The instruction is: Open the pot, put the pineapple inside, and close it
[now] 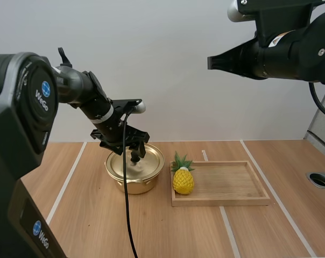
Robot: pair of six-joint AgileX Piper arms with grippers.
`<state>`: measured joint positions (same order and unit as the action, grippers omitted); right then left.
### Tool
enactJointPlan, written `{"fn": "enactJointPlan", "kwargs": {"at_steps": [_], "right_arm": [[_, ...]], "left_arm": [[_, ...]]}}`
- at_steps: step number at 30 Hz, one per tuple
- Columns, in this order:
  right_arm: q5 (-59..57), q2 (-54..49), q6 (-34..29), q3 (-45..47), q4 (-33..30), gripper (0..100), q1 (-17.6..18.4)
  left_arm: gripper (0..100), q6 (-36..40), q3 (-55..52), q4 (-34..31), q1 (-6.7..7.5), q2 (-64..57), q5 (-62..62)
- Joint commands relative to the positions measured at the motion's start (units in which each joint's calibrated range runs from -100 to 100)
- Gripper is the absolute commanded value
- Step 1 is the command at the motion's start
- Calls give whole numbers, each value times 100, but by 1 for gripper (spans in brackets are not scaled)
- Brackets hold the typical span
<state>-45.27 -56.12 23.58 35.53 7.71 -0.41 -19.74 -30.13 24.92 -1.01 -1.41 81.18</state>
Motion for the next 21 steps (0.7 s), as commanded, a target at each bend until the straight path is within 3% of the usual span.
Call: {"fn": "enactJointPlan", "kwargs": {"at_steps": [1,11,21], "right_arm": [[-7,-45,30,-51,12,0,-20],[-62,-45,30,-51,51,0,-20],[-234,-45,30,-51,61,0,-20]], "left_arm": [[100,-120,-26,183,18,92,-196],[100,-329,-26,229,39,225,-802],[100,-352,-26,219,350,237,-1366]]}}
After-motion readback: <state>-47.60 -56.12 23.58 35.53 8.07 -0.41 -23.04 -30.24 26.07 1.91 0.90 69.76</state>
